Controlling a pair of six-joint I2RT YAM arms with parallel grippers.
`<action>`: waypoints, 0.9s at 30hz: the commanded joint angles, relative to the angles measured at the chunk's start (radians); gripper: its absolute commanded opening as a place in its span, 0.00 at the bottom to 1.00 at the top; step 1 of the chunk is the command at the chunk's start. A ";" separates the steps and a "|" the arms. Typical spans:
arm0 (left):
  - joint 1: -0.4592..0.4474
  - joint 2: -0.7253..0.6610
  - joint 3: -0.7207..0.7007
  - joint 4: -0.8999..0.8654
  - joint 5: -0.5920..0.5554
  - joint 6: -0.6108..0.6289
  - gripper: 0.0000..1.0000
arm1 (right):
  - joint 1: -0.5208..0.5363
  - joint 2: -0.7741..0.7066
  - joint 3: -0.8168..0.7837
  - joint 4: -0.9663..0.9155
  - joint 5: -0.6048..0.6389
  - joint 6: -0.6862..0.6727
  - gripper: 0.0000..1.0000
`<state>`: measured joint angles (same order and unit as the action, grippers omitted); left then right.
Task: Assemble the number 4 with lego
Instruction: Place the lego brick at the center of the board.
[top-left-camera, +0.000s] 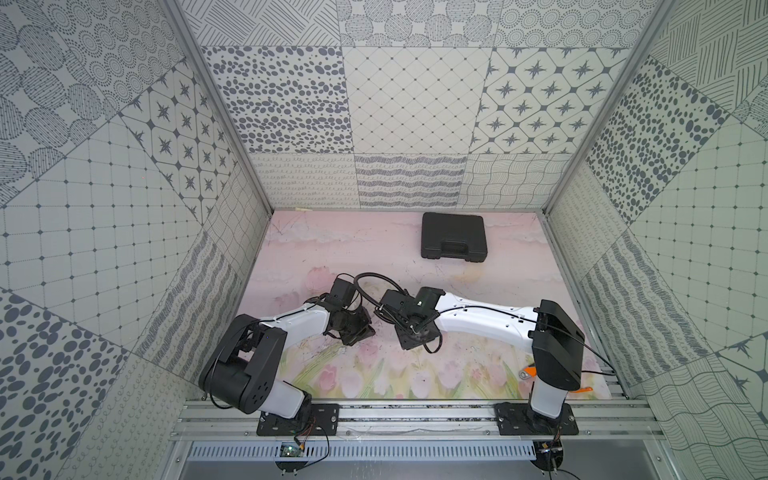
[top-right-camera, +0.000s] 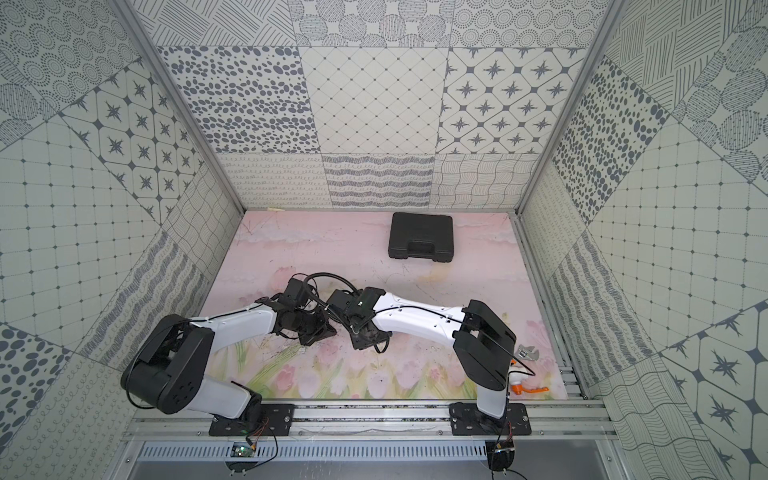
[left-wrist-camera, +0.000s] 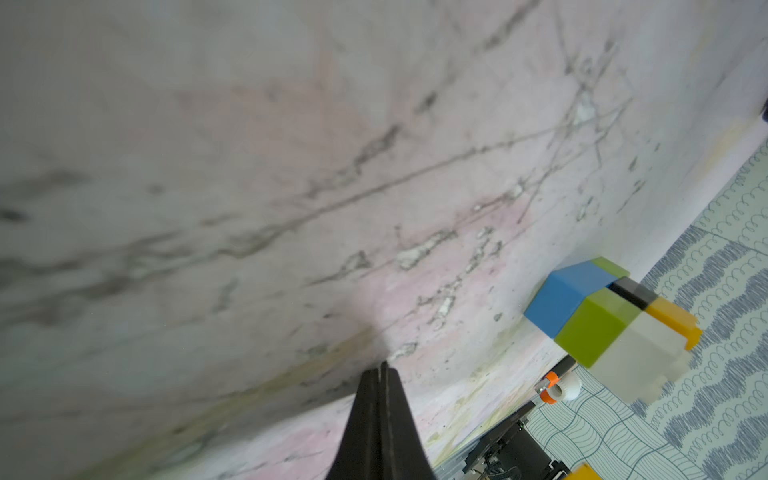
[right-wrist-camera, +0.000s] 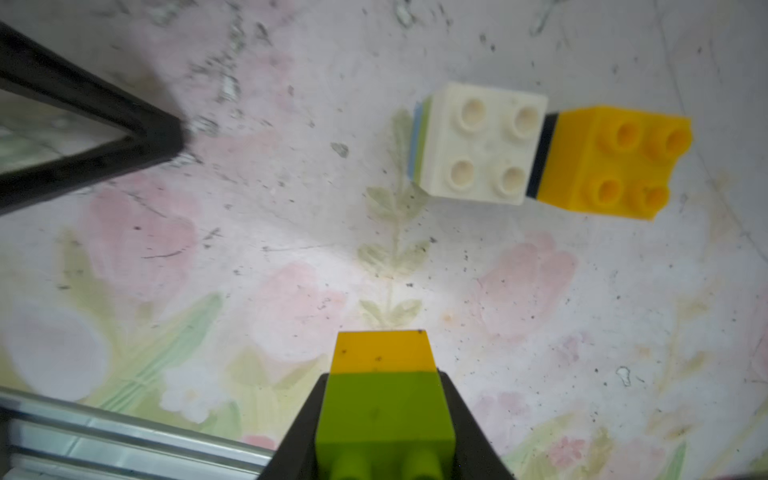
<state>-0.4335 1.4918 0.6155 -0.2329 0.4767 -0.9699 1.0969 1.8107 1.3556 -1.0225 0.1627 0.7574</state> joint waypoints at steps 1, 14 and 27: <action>-0.064 0.056 -0.003 -0.075 -0.106 -0.055 0.00 | -0.018 0.000 -0.083 0.133 -0.020 0.061 0.35; -0.180 0.145 0.033 0.024 -0.068 -0.158 0.02 | -0.083 0.054 -0.130 0.222 -0.055 0.051 0.53; -0.244 0.271 0.115 0.097 -0.052 -0.209 0.08 | -0.143 -0.275 -0.103 -0.005 0.071 0.045 0.81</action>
<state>-0.6651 1.7061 0.7189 0.0303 0.5869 -1.1423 0.9844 1.5833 1.2354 -0.9569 0.1837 0.8047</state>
